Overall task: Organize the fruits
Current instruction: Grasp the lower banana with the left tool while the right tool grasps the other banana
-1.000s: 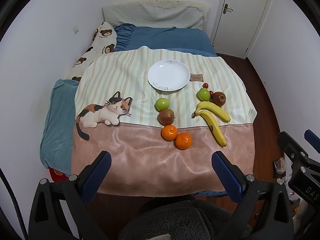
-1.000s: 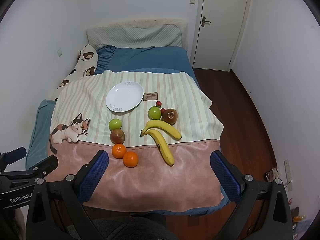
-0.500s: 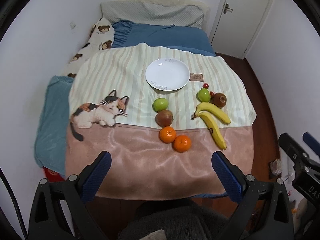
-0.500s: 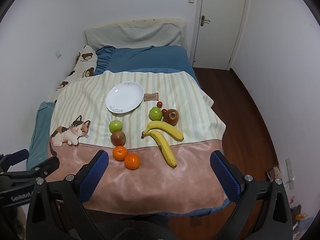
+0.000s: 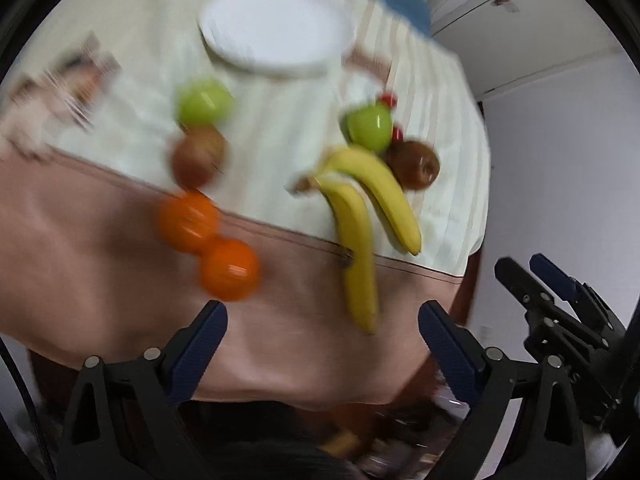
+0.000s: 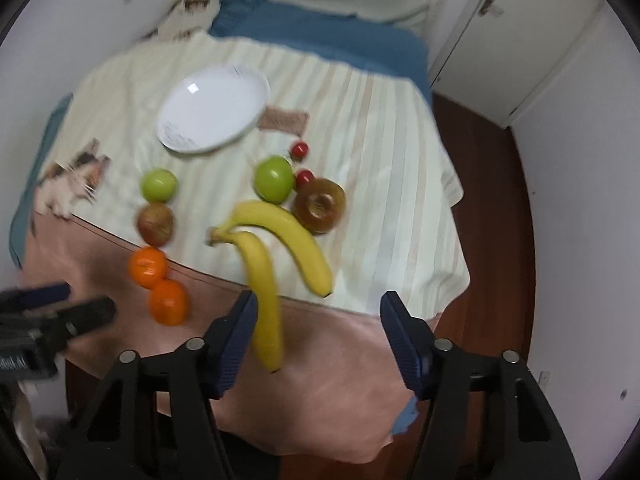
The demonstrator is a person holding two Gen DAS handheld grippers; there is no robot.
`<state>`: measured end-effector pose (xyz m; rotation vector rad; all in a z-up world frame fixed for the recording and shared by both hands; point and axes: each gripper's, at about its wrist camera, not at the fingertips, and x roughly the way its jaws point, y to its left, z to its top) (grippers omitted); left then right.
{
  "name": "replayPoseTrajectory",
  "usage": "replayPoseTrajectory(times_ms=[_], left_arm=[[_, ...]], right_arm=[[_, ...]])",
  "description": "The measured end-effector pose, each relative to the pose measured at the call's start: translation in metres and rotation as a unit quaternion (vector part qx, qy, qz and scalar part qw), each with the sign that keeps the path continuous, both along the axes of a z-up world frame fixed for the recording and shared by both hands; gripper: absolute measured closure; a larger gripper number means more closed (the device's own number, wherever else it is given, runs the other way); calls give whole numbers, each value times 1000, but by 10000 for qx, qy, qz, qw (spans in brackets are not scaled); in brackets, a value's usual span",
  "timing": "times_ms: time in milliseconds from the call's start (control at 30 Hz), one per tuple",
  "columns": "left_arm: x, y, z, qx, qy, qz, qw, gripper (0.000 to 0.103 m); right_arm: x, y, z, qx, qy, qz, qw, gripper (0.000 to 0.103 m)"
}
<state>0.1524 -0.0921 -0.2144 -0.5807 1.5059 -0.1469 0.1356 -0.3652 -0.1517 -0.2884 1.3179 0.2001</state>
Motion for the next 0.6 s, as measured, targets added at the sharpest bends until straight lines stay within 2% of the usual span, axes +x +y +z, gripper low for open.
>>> replayPoseTrajectory(times_ms=[167,233,267,333,367,400,467,500,600], left_arm=[[32,-55,-73,-232,627,117,9977,7],[43,-66,-90,-230,669,167,9974,8],[49,-74,-99,-169,632,233,9976,13],[55,-81,-106,69,542,259,9982,17],[57,-86,-107,254,464,213,9984,23],[58,-89,-106,429,388,156,9982,40],[55,-91,-97,822,147,-17,9965,63],[52,-87,-95,727,84,-33,9973,68],[42,-74,-85,717,103,-28,9974,70]], right_arm=[[39,-28,-53,-7,325,201,9993,38],[46,-33,-68,42,427,256,9987,37],[48,-34,-74,47,476,281,9985,37],[52,-39,-89,103,610,326,9976,38],[54,-40,-96,134,668,346,9971,38],[56,-41,-102,164,728,361,9966,39],[61,-40,-113,258,814,392,9956,40],[63,-37,-116,327,851,407,9950,41],[68,-23,-128,576,1013,441,9922,41]])
